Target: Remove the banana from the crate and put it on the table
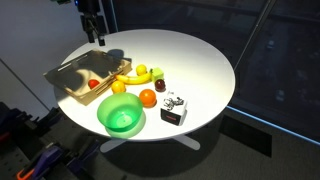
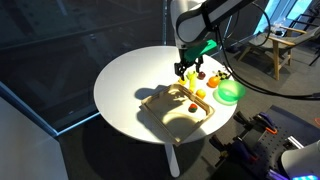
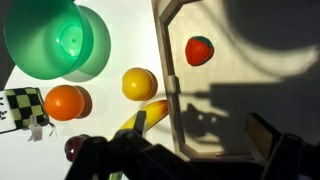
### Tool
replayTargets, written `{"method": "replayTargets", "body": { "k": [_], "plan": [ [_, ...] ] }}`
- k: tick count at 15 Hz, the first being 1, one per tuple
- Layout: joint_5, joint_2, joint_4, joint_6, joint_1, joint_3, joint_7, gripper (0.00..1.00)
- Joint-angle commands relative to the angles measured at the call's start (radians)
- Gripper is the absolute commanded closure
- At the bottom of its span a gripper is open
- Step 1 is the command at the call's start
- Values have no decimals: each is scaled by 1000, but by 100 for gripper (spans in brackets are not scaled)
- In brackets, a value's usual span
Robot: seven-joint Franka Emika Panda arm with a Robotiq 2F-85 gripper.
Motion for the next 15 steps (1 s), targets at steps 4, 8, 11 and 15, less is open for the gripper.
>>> {"method": "replayTargets", "body": {
  "k": [4, 8, 11, 15],
  "plan": [
    [22, -130, -99, 62, -11, 48, -68, 0],
    [92, -192, -148, 82, -20, 69, -79, 0],
    [143, -233, -175, 77, -22, 75, -79, 0],
    [179, -282, -201, 67, -21, 79, -63, 0]
  ]
}}
